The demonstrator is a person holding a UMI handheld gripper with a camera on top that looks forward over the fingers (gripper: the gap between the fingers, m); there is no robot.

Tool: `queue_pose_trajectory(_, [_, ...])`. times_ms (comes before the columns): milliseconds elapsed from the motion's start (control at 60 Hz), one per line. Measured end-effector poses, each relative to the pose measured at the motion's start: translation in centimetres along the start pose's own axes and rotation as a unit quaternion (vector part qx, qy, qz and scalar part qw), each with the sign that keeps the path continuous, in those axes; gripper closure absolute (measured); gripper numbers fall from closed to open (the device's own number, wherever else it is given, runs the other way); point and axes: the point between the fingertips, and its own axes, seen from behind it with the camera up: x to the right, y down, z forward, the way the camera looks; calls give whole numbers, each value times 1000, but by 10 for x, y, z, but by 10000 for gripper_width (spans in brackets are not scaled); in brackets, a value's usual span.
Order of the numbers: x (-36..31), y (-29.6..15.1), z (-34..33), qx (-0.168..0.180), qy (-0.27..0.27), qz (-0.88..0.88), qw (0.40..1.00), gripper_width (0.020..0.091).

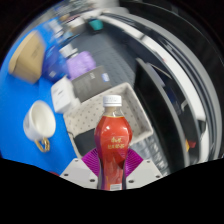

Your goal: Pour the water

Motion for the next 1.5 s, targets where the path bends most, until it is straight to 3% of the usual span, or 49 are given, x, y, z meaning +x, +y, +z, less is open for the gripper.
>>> queue_pose_trajectory(100, [1,5,-5,2,-24,196,980,825])
queue_pose_trajectory(200, [-7,24,-10,-20,-60,363,930,825])
queue_pose_trajectory(217, [-21,19,-14,-30,-46,387,921,820])
queue_pose_trajectory(267, [-19,37,-13,-26,-58,442,895,809])
queue_pose_trajectory(517, [-66,77,-16,-37,-66,539,839,809])
queue_pose_trajectory(600, [-67,73,-20,-21,-57,528,847,806])
queue_pose_trajectory(767, [-67,74,-20,-21,-51,526,849,794])
queue_pose_trajectory(950, [-66,77,-23,-28,-44,538,842,621])
queue_pose_trajectory(1033, [-68,80,-28,-45,-46,539,840,403])
queue_pose_trajectory(1083, [-68,81,-35,-49,-48,536,841,321])
queue_pose_trajectory(1233, [-54,75,-71,-41,-40,532,845,292])
queue_pose_trajectory(1367, [-34,78,-113,-37,-1,524,851,287])
queue_pose_trajectory(1500, [-24,89,-148,-57,32,522,850,286])
